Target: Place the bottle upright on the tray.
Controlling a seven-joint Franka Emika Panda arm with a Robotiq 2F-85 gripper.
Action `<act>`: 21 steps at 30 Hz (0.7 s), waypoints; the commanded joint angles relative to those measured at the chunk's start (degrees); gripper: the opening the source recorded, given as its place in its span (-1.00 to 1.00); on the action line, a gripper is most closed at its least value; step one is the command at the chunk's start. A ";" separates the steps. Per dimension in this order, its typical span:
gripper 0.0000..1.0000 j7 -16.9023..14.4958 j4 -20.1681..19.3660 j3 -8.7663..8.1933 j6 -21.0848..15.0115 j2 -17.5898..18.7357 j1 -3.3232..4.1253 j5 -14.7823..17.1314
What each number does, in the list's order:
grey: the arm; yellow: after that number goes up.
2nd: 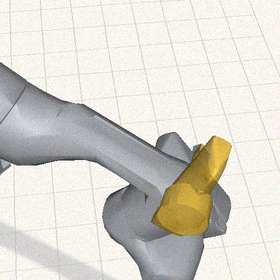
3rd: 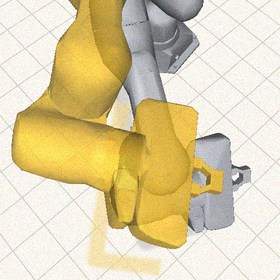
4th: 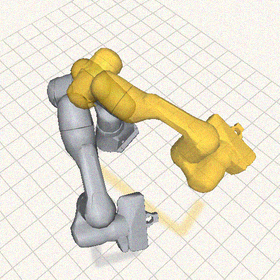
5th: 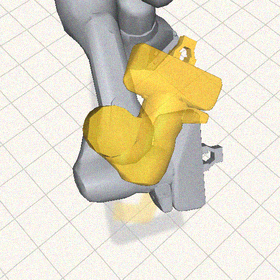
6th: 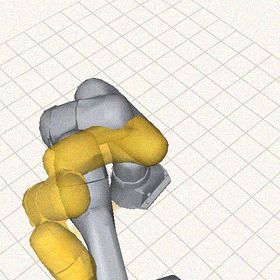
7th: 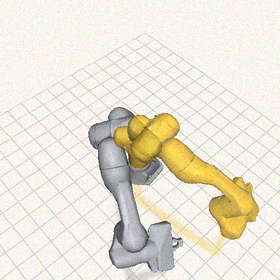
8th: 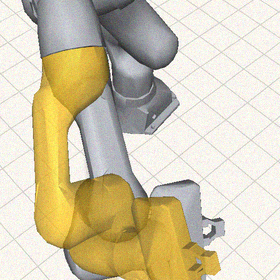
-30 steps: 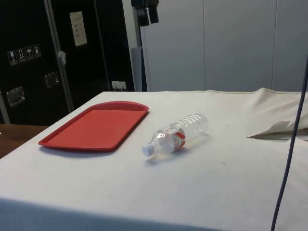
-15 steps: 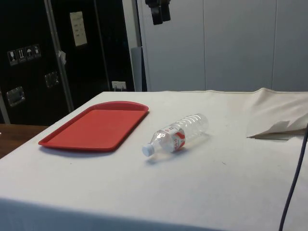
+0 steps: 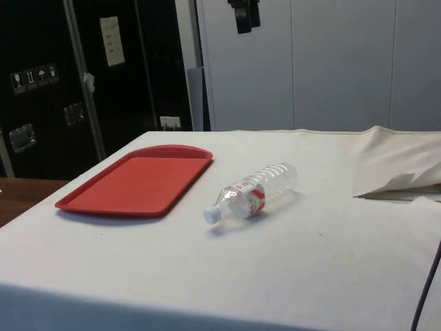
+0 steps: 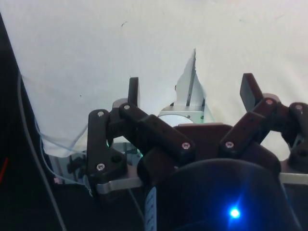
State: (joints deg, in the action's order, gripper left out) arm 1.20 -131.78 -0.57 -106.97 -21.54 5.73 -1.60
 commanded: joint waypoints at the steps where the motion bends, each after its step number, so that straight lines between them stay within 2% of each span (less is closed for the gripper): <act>1: 1.00 0.11 -0.34 0.11 0.00 -0.34 0.00 -0.06; 5: 1.00 0.57 -1.55 0.52 -0.46 -1.72 -0.06 -0.63; 11: 1.00 0.17 -1.43 0.34 0.00 -1.66 0.00 -0.17; 20: 1.00 0.63 -1.89 0.52 -1.78 -1.83 0.00 -0.23; 21: 1.00 0.17 -1.60 0.34 -1.03 -1.60 0.00 -0.17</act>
State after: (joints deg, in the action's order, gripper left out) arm 1.43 -133.38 -0.23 -108.23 -23.15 5.73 -1.78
